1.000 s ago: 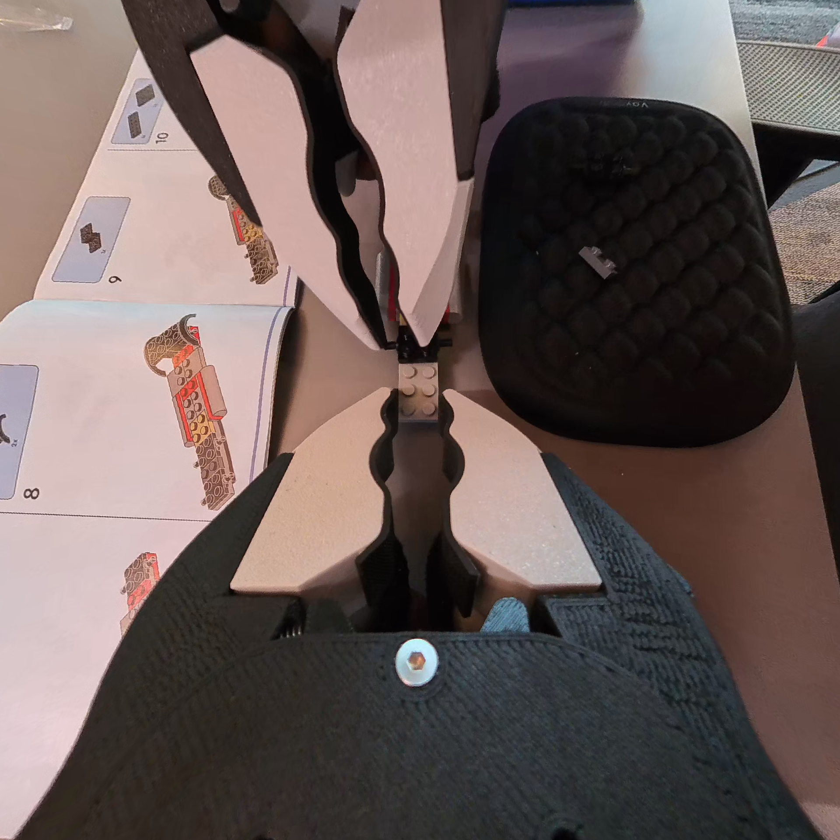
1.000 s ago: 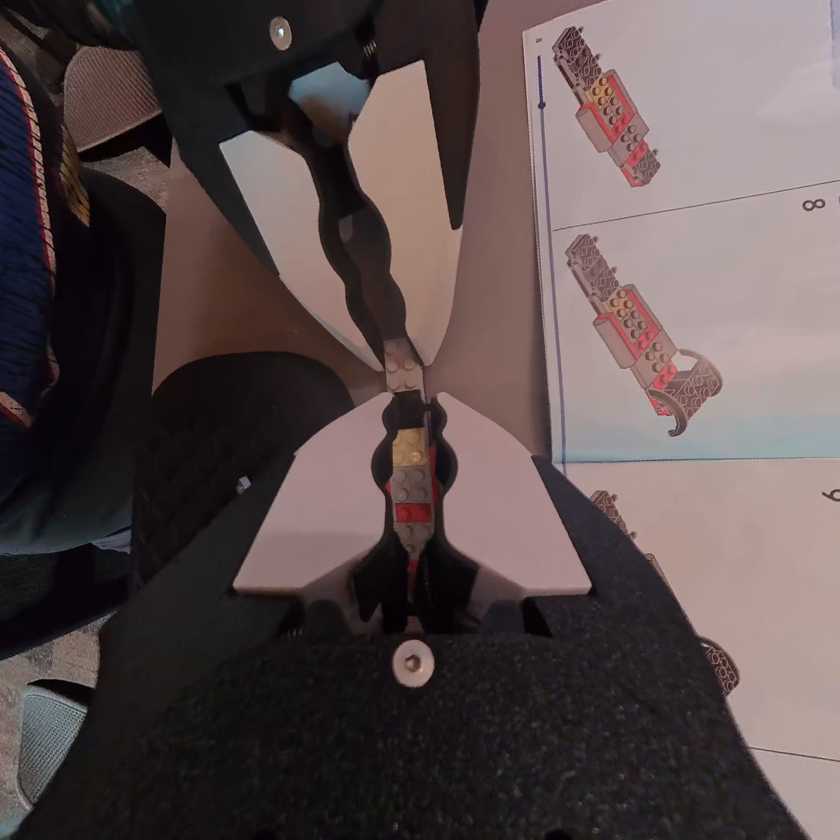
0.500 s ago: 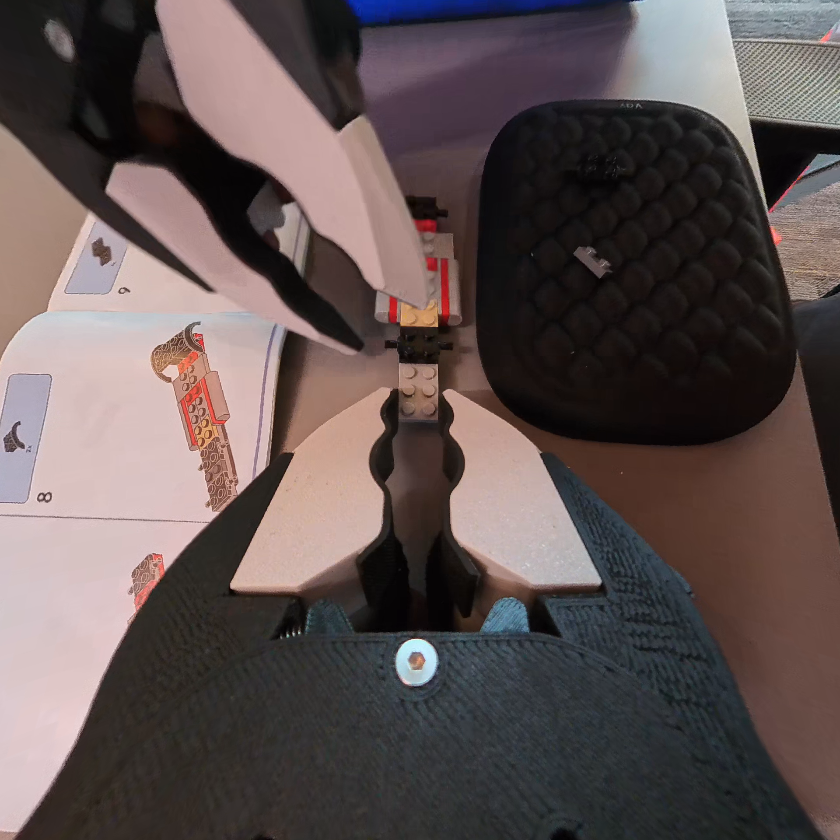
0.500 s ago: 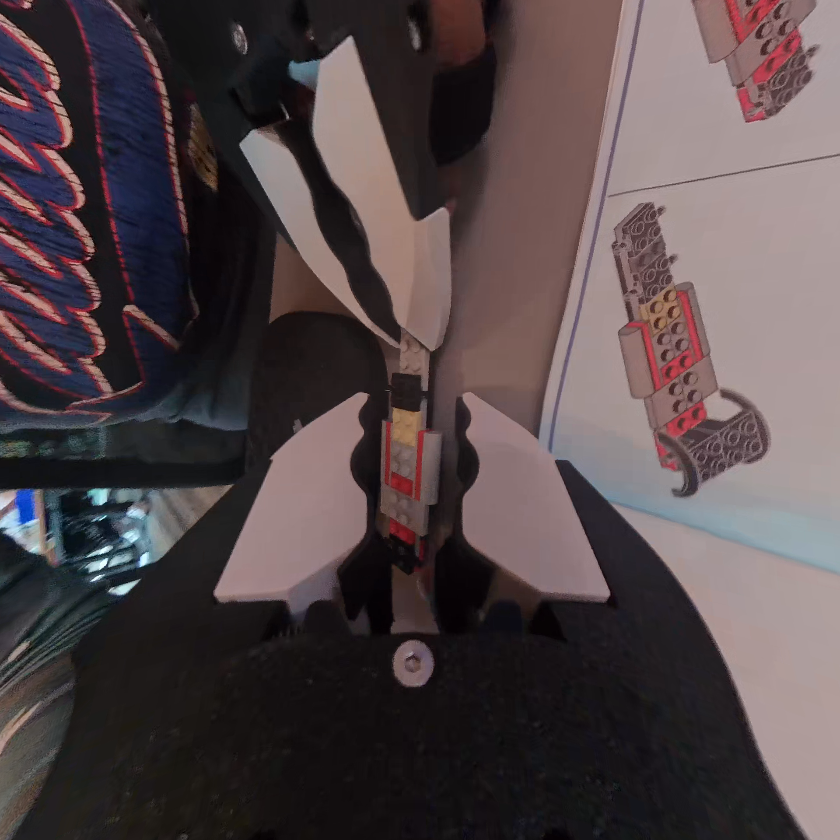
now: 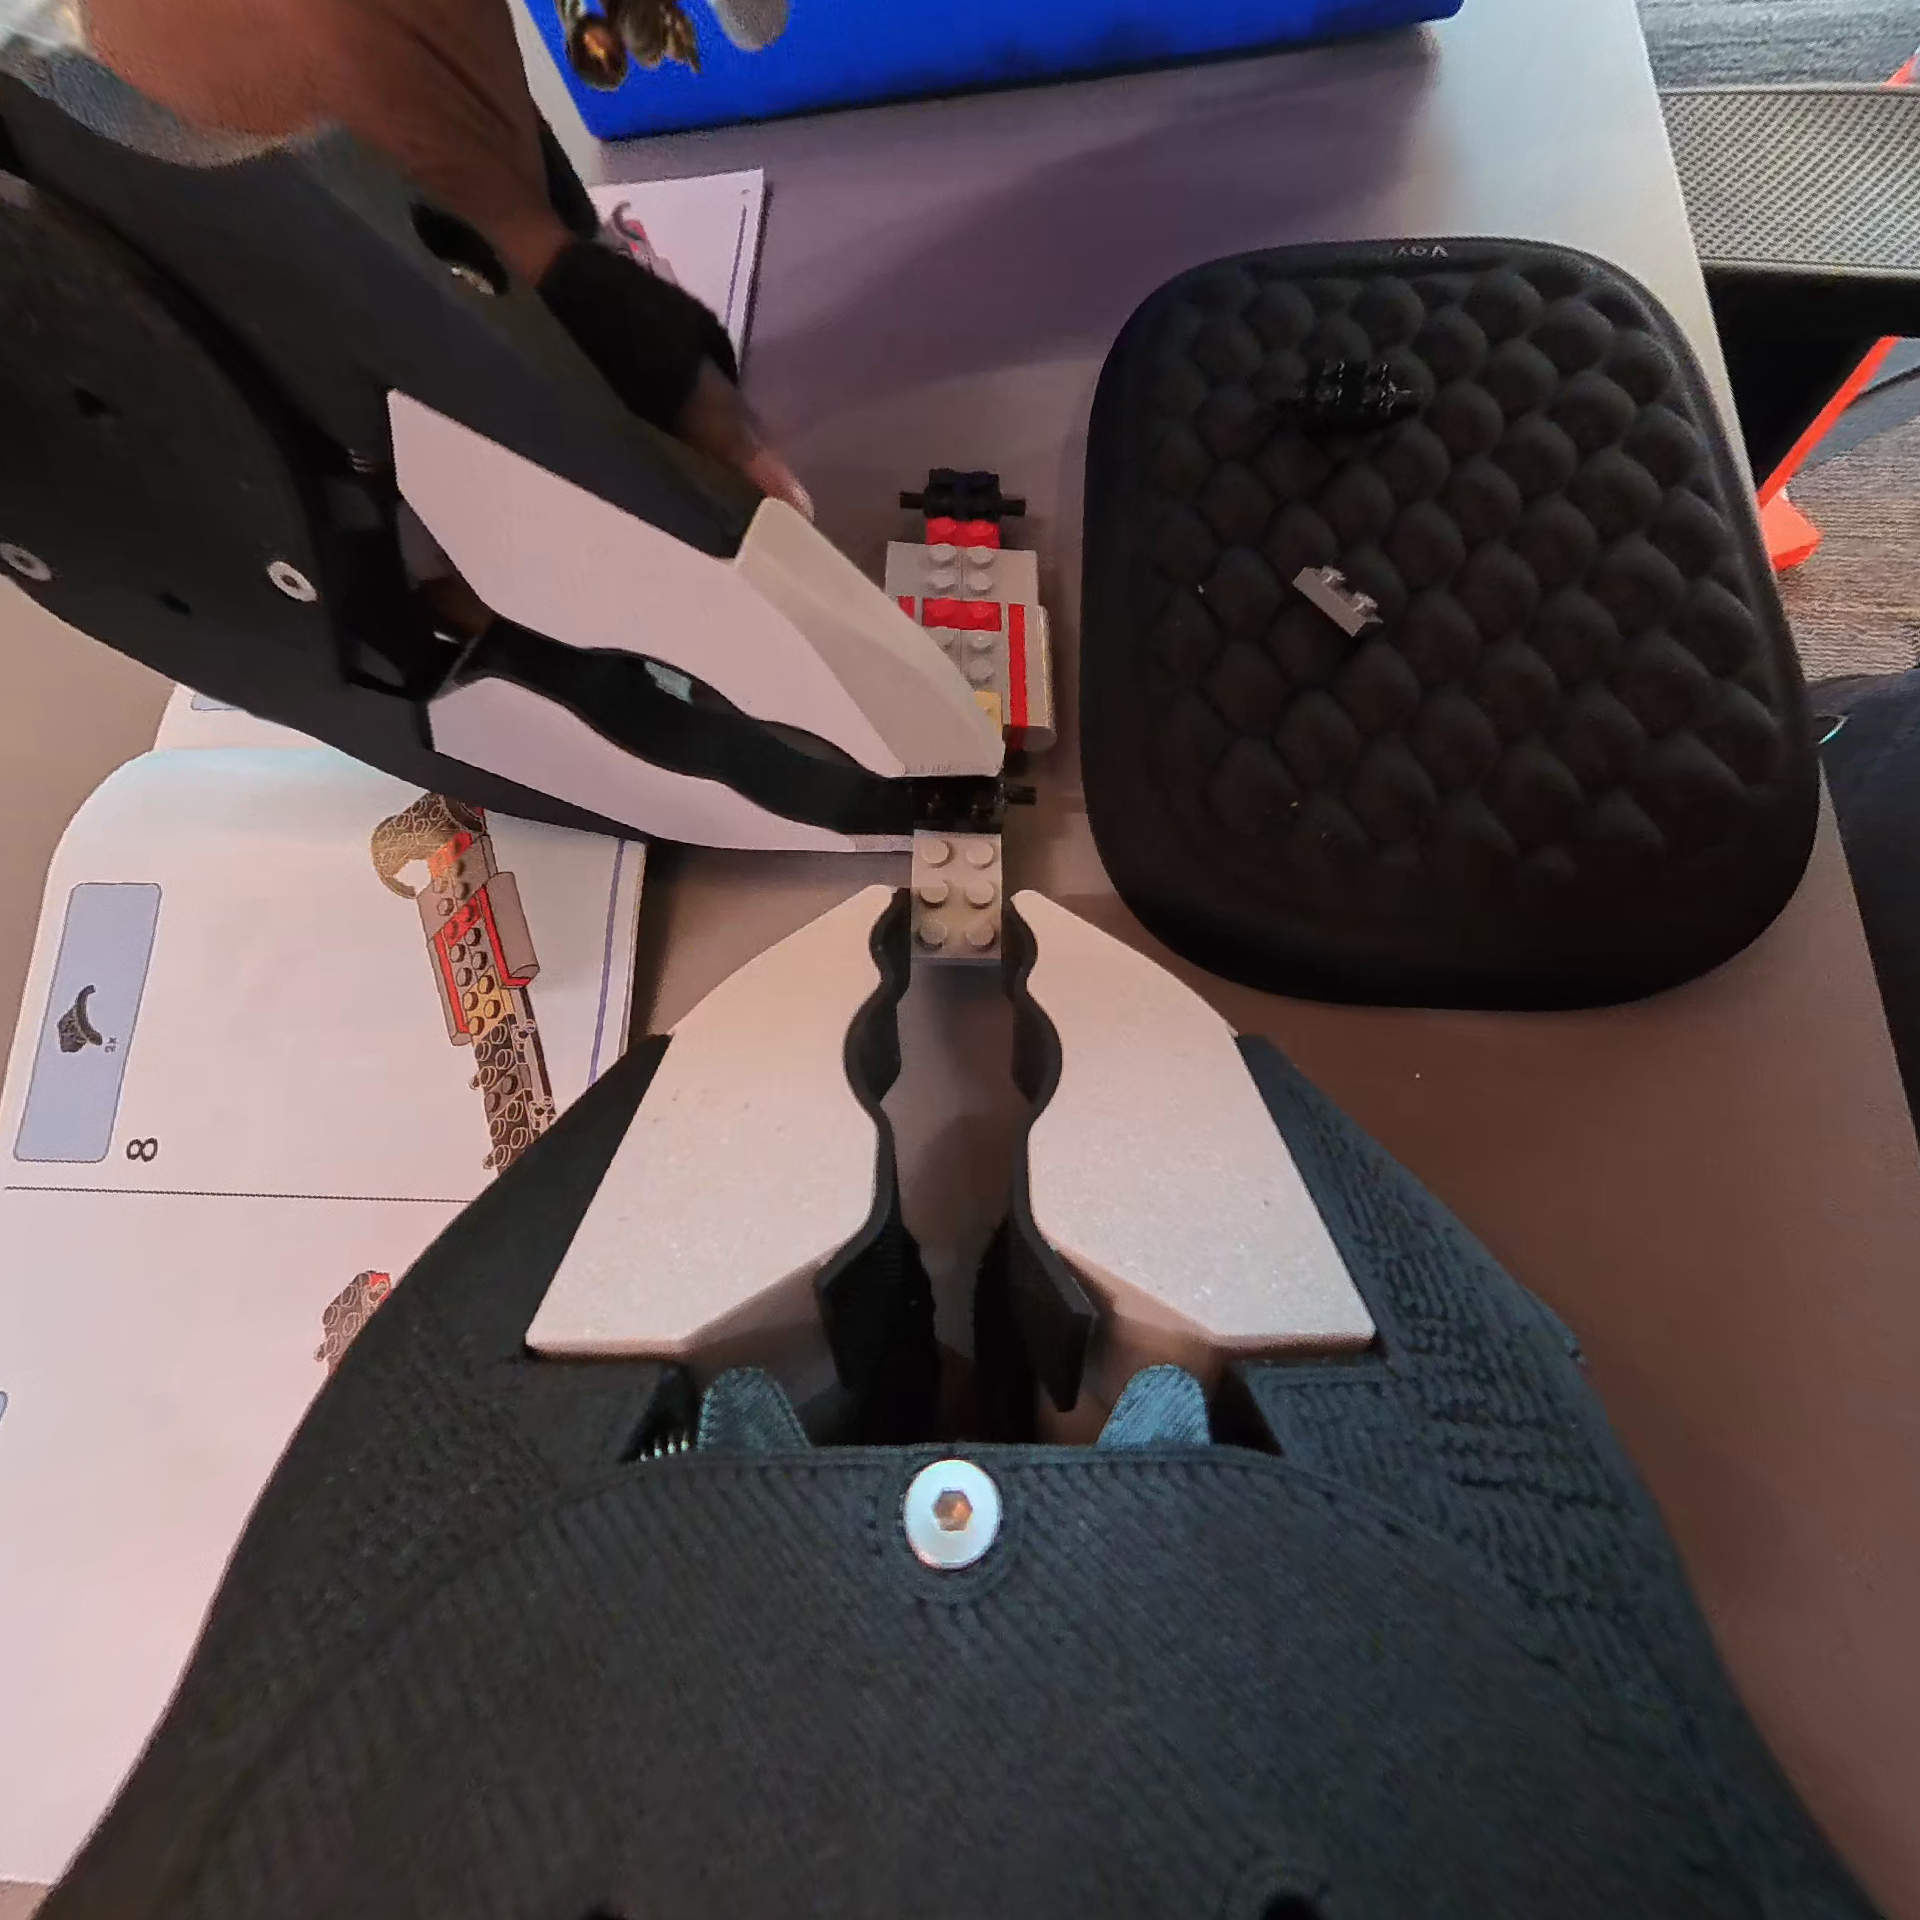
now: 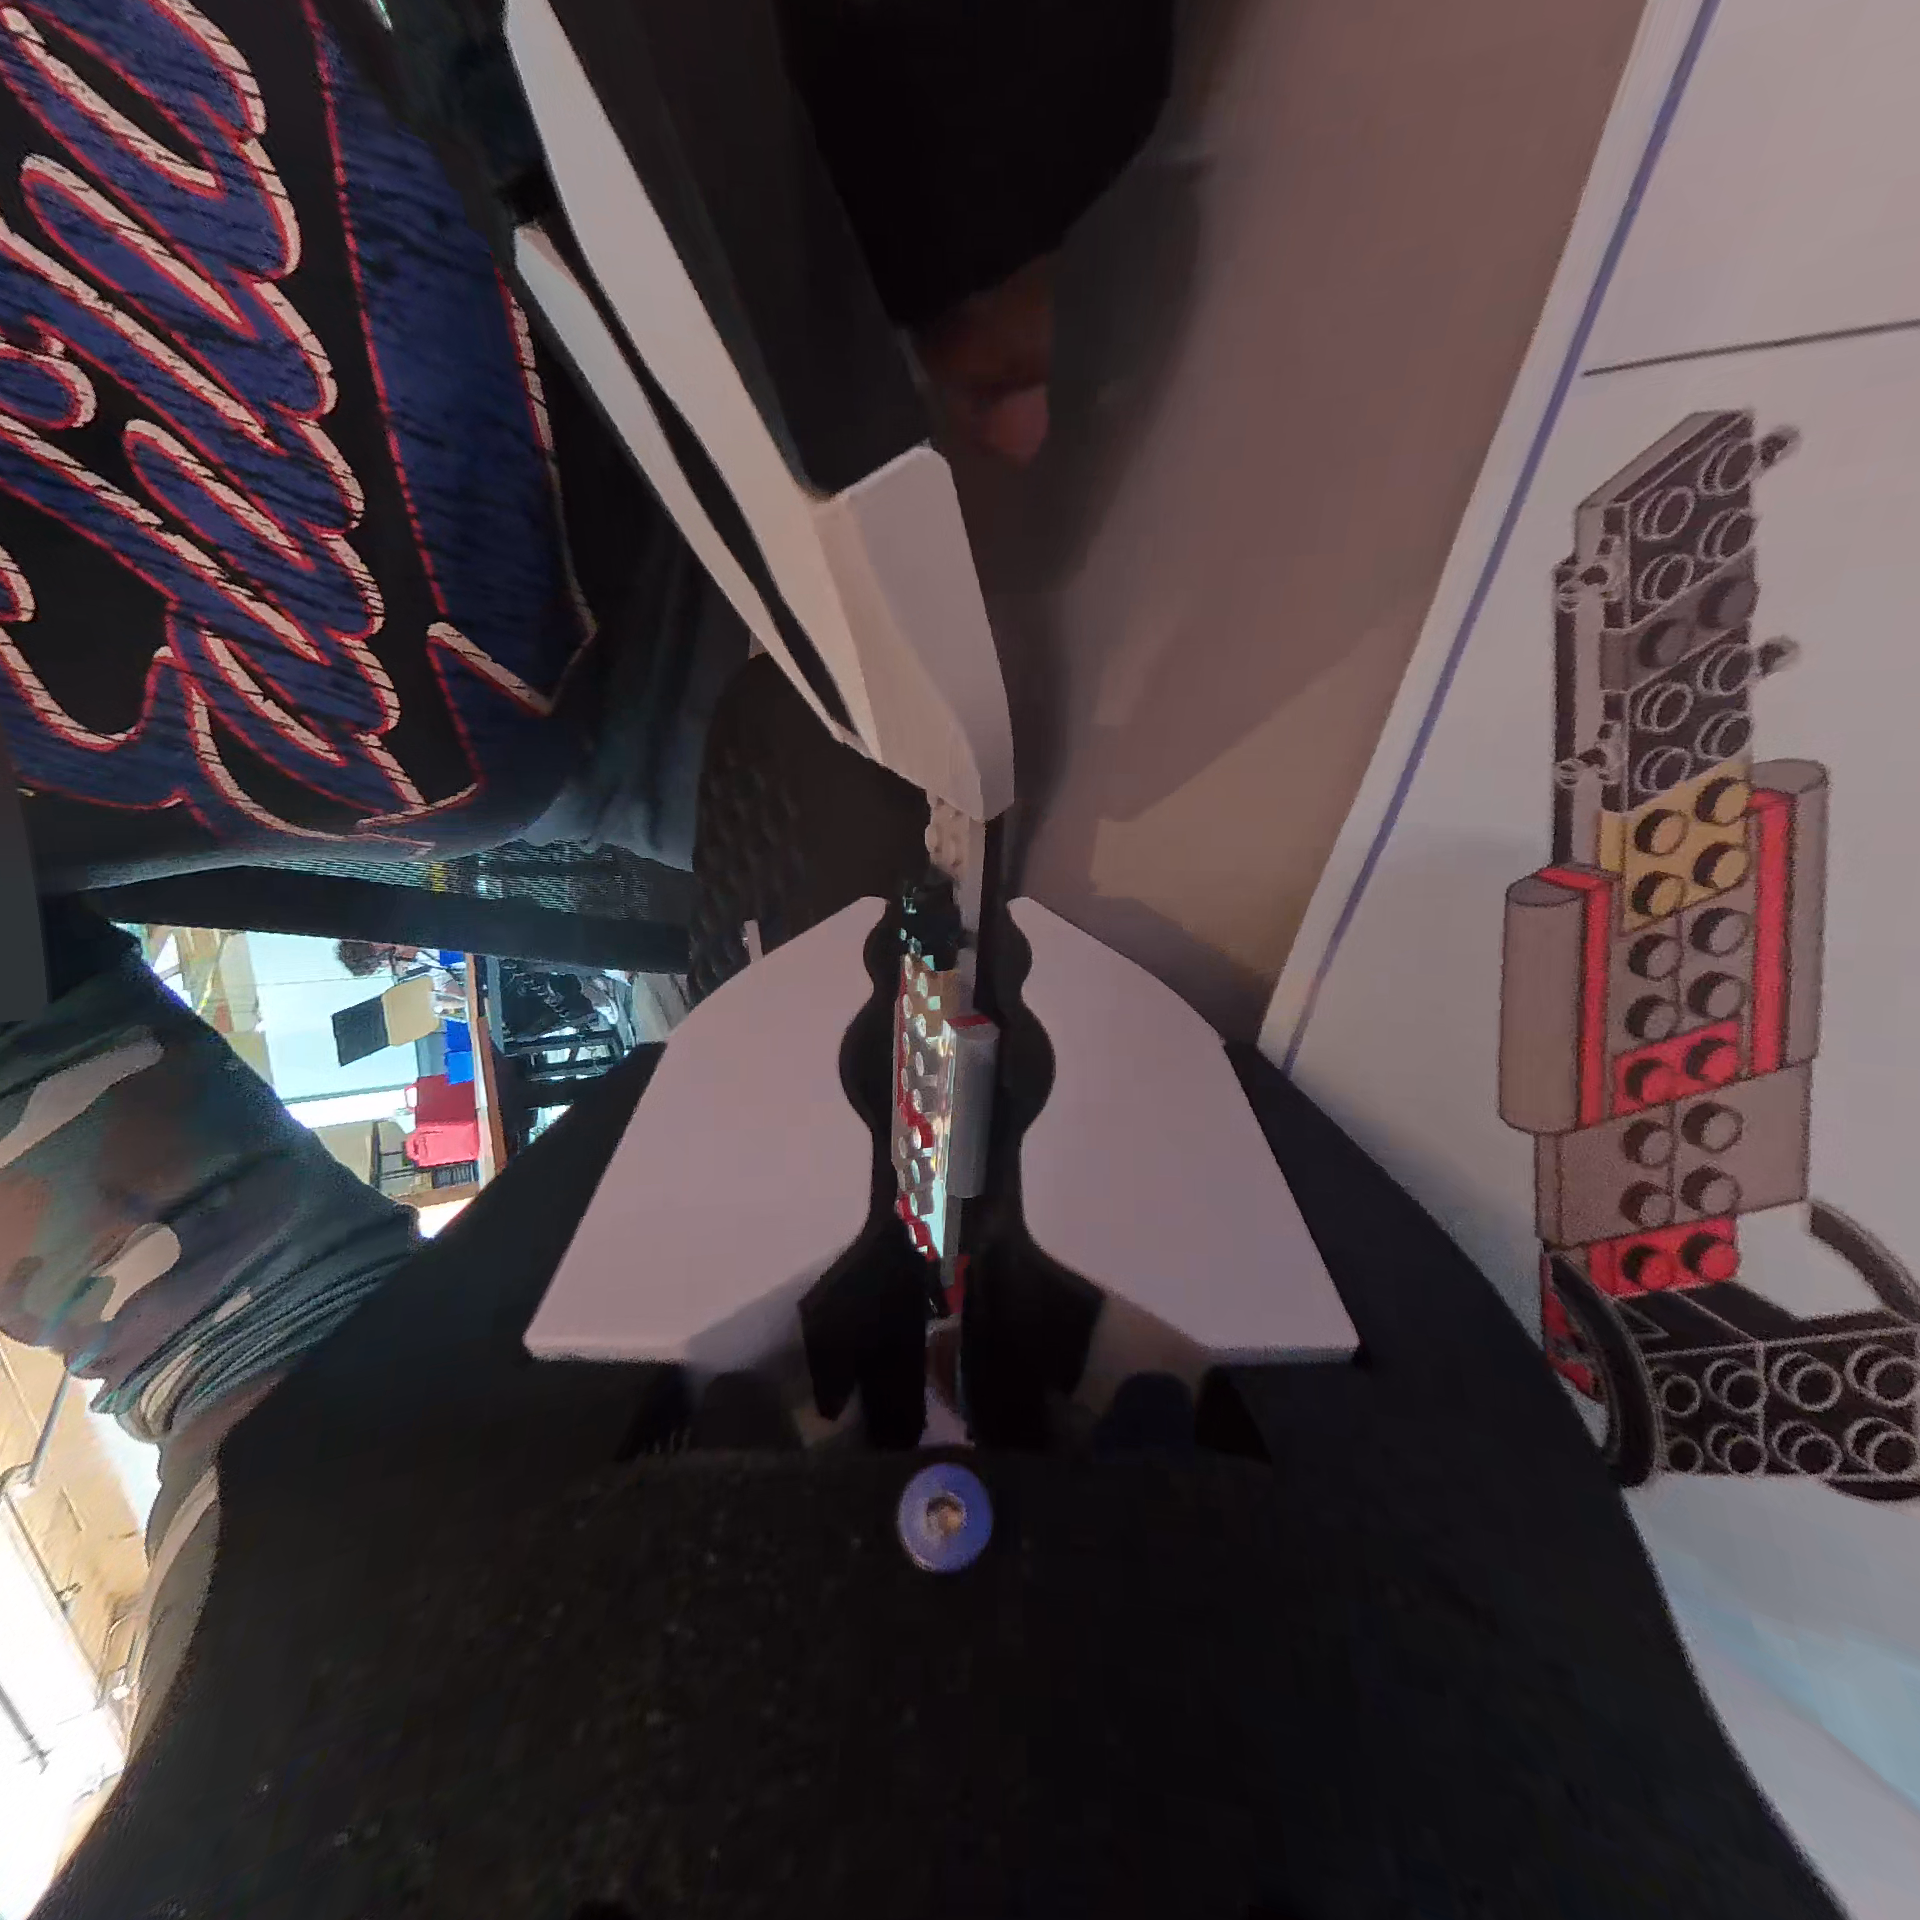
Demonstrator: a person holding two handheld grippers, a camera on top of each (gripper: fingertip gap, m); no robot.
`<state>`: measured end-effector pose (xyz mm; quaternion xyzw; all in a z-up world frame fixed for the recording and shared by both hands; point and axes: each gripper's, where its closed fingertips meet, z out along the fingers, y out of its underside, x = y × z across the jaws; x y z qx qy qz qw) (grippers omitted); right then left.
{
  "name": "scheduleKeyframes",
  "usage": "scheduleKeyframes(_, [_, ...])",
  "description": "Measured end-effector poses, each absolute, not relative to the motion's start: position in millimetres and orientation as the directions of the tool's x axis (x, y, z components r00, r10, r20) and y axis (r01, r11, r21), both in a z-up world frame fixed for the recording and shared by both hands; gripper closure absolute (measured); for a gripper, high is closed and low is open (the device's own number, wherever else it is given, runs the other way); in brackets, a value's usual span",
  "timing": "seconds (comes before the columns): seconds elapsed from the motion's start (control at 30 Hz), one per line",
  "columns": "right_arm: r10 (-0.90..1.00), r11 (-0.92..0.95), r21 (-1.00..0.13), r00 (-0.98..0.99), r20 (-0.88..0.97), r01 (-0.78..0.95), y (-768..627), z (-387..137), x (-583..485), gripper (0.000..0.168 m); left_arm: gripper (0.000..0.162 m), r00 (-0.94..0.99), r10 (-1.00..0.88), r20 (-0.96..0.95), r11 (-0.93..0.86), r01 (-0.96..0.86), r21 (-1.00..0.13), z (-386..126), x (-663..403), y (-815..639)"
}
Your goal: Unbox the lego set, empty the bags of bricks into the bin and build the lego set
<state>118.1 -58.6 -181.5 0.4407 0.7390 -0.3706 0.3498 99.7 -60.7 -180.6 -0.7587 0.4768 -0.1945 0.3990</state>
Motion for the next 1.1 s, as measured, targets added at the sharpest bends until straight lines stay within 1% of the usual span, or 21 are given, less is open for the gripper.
scheduleKeyframes(0.03, [0.386, 0.332, -0.244, -0.367, -0.847, 0.911, -58, -181, 118, 0.152, 0.146, 0.470, -0.878, -0.090, -0.224, -0.570, -0.791, -181, 99, -61])
scheduleKeyframes(0.1, [0.381, 0.319, -0.259, -0.373, -0.846, 0.912, -58, -181, 117, 0.153, 0.145, 0.469, -0.877, -0.106, -0.213, -0.575, -0.790, -181, 99, -60])
scheduleKeyframes(0.17, [0.383, 0.292, -0.300, -0.398, -0.834, 0.908, -56, -178, 115, 0.154, 0.145, 0.475, -0.871, -0.128, -0.188, -0.563, -0.805, -176, 98, -58])
scheduleKeyframes(0.23, [0.392, 0.224, -0.388, -0.448, -0.804, 0.894, -54, -165, 108, 0.155, 0.144, 0.519, -0.845, -0.125, -0.178, -0.494, -0.851, -164, 96, -52])
scheduleKeyframes(0.3, [0.425, 0.143, -0.511, -0.519, -0.742, 0.848, -49, -142, 98, 0.156, 0.135, 0.595, -0.798, -0.095, -0.165, -0.368, -0.915, -142, 89, -43])
scheduleKeyframes(0.37, [0.494, 0.075, -0.642, -0.588, -0.640, 0.763, -42, -118, 88, 0.156, 0.126, 0.649, -0.761, -0.016, -0.147, -0.196, -0.970, -116, 81, -35])
scheduleKeyframes(0.47, [0.637, -0.004, -0.786, -0.605, -0.478, 0.618, -32, -90, 76, 0.156, 0.124, 0.636, -0.757, 0.148, -0.168, 0.030, -0.985, -90, 74, -34])
scheduleKeyframes(0.53, [0.722, -0.036, -0.875, -0.592, -0.358, 0.483, -32, -70, 71, 0.156, 0.132, 0.597, -0.778, 0.195, -0.157, 0.115, -0.981, -76, 75, -36])
scheduleKeyframes(0.6, [0.780, -0.046, -0.932, -0.570, -0.258, 0.359, -40, -56, 69, 0.156, 0.139, 0.589, -0.787, 0.184, -0.105, 0.166, -0.980, -62, 76, -37])
scheduleKeyframes(0.7, [0.832, -0.071, -0.968, -0.521, -0.191, 0.243, -48, -47, 72, 0.156, 0.149, 0.564, -0.818, 0.108, -0.020, 0.160, -0.987, -51, 83, -45])
scheduleKeyframes(0.77, [0.851, -0.073, -0.978, -0.499, -0.164, 0.197, -52, -45, 75, 0.156, 0.149, 0.564, -0.823, 0.060, 0.026, 0.143, -0.989, -49, 86, -49])
scheduleKeyframes(0.83, [0.871, -0.059, -0.984, -0.473, -0.132, 0.166, -54, -45, 76, 0.156, 0.149, 0.550, -0.834, 0.052, 0.038, 0.151, -0.988, -48, 87, -52])
scheduleKeyframes(0.9, [0.885, -0.057, -0.986, -0.448, -0.123, 0.158, -54, -49, 76, 0.156, 0.146, 0.530, -0.845, 0.068, 0.038, 0.186, -0.982, -44, 86, -55])
scheduleKeyframes(0.93, [0.890, -0.058, -0.986, -0.440, -0.123, 0.159, -55, -51, 76, 0.156, 0.148, 0.526, -0.847, 0.071, 0.038, 0.194, -0.980, -43, 85, -55])
scheduleKeyframes(1.1, [0.903, -0.077, -0.986, -0.410, -0.131, 0.145, -58, -54, 75, 0.156, 0.150, 0.528, -0.848, 0.045, 0.056, 0.174, -0.983, -46, 85, -58])
